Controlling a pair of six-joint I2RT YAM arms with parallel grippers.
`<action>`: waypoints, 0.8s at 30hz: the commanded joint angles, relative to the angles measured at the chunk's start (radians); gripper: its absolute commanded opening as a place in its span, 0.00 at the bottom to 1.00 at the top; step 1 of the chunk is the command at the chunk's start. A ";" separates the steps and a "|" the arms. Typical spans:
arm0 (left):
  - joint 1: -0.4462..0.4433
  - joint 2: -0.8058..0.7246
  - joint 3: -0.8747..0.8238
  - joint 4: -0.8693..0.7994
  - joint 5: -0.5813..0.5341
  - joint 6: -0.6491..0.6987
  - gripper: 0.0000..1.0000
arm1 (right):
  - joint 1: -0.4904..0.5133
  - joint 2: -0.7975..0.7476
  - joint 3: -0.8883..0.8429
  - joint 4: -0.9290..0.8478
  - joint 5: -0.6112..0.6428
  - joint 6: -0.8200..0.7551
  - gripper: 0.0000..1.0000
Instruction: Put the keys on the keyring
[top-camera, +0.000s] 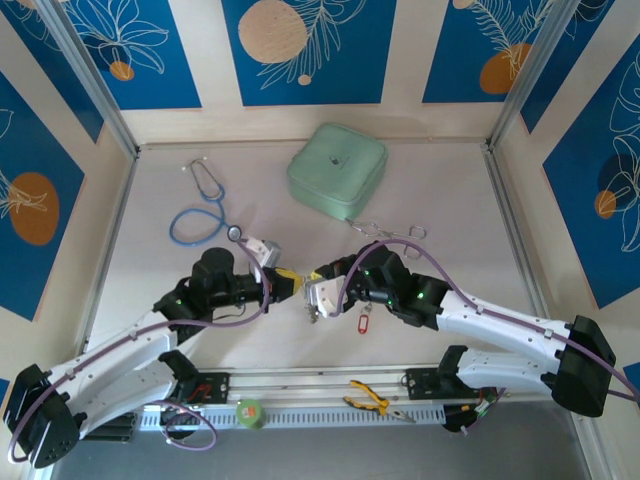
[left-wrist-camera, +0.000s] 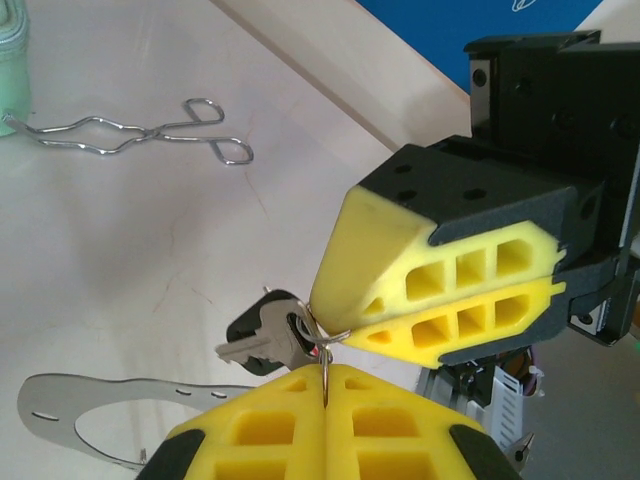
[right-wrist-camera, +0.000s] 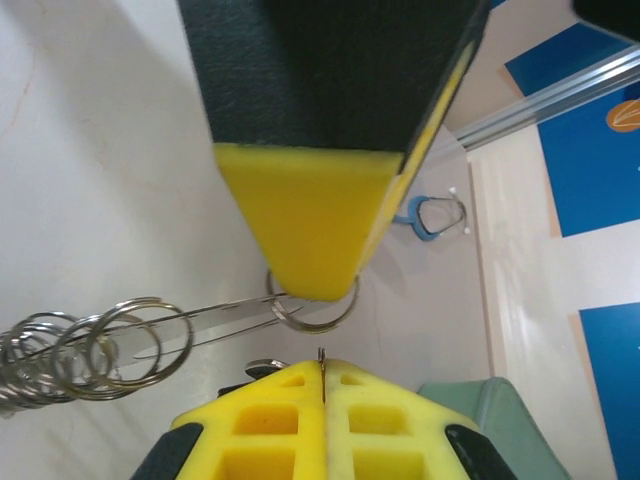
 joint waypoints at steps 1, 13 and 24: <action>0.006 0.004 0.046 0.006 -0.006 -0.028 0.00 | 0.008 -0.023 -0.018 0.047 0.014 0.013 0.00; 0.007 0.017 0.053 0.013 -0.008 -0.034 0.00 | 0.019 -0.024 -0.021 0.037 -0.014 0.012 0.00; 0.007 0.018 0.050 0.016 -0.003 -0.034 0.00 | 0.031 0.001 -0.021 0.081 0.034 0.001 0.00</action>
